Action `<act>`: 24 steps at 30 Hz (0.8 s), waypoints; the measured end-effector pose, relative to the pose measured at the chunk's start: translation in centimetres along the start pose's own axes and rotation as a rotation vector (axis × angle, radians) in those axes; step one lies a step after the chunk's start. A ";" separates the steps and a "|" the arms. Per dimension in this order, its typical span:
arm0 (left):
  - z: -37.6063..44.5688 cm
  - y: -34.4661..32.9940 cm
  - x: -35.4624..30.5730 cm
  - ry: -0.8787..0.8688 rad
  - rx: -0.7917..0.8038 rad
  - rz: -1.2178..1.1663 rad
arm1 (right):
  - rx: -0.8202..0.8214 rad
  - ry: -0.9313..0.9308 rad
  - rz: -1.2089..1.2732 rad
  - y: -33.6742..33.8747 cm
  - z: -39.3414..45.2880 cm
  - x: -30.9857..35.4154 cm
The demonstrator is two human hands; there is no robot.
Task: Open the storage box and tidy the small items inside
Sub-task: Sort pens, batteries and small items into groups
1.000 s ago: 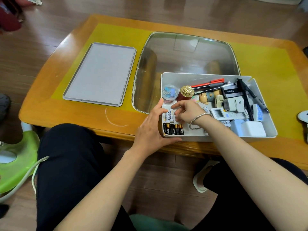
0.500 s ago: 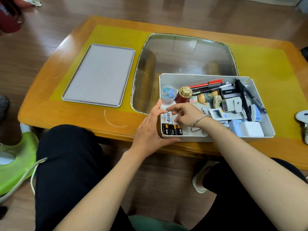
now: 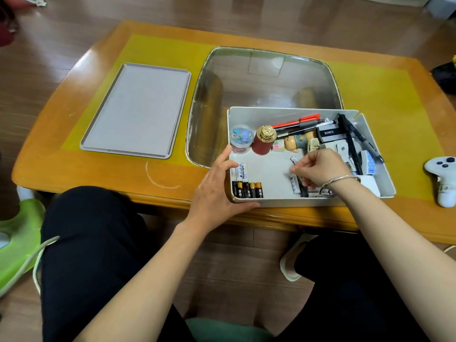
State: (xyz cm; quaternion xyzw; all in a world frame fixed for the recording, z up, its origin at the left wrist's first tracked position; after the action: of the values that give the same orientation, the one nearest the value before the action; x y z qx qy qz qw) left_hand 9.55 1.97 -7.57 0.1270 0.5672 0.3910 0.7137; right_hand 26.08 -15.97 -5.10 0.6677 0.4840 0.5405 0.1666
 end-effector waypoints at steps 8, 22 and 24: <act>0.0 0.0 0.1 0.019 0.019 -0.009 | -0.126 -0.031 -0.567 -0.3 0.3 0.2; 0.0 0.1 0.0 0.025 0.022 0.004 | -0.024 0.034 -0.505 -1.9 0.3 0.8; -0.1 0.1 -0.1 0.020 0.018 0.004 | 0.010 0.047 -0.332 -1.8 0.2 1.2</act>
State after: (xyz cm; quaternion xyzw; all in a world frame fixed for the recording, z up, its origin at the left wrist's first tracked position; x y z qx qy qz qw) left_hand 9.43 2.00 -7.46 0.1306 0.5774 0.3888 0.7060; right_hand 25.40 -14.08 -5.83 0.5667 0.5942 0.5183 0.2390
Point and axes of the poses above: each hand's wrist, its own z-axis towards the middle knuckle, its own y-axis out of the back of the hand, x = y × z, the point moved 6 cm from there along z, towards the middle knuckle, and after that the axes turned 4 degrees about -y, right-handed, at the moved point
